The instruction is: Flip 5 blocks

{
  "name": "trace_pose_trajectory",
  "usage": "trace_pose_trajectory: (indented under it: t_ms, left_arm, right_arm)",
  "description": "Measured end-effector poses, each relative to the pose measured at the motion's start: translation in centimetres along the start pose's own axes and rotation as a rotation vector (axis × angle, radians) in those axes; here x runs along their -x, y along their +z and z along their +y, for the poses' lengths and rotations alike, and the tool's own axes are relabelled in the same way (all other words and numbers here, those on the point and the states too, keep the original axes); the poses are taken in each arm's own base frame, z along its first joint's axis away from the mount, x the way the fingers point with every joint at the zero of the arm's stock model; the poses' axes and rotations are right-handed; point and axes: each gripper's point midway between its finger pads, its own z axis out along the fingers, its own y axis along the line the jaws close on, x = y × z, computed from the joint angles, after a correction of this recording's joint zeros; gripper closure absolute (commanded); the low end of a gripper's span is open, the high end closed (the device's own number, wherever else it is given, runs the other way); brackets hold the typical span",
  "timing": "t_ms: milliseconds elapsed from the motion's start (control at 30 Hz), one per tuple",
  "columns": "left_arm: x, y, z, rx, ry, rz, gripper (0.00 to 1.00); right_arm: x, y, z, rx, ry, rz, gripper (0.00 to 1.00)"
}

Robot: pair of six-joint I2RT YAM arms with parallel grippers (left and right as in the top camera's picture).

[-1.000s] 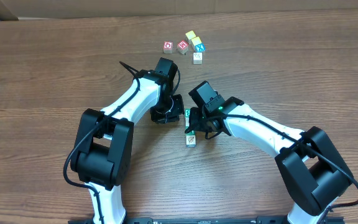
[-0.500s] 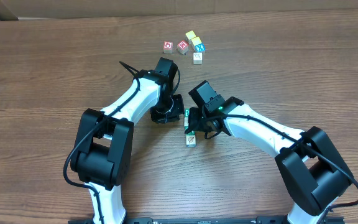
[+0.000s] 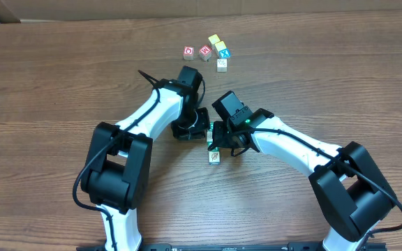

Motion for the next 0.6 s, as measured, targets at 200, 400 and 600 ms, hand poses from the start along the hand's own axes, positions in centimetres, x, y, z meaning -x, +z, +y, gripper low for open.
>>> trace_pose_trajectory:
  t_ms: [200, 400, 600]
  left_arm:
    - [-0.6, 0.1, -0.6, -0.017, 0.011, 0.018, 0.96]
    - [-0.7, 0.1, 0.0, 0.017, 0.005, 0.020, 0.96]
    - [-0.7, 0.1, 0.9, 0.066, 0.001, 0.012, 0.96]
  right_arm:
    - [0.0, 0.0, -0.3, -0.012, 0.003, -0.002, 0.96]
    - [0.1, 0.0, -0.3, -0.011, 0.003, -0.004, 0.96]
    - [0.1, 0.0, 0.1, 0.004, 0.002, -0.002, 0.96]
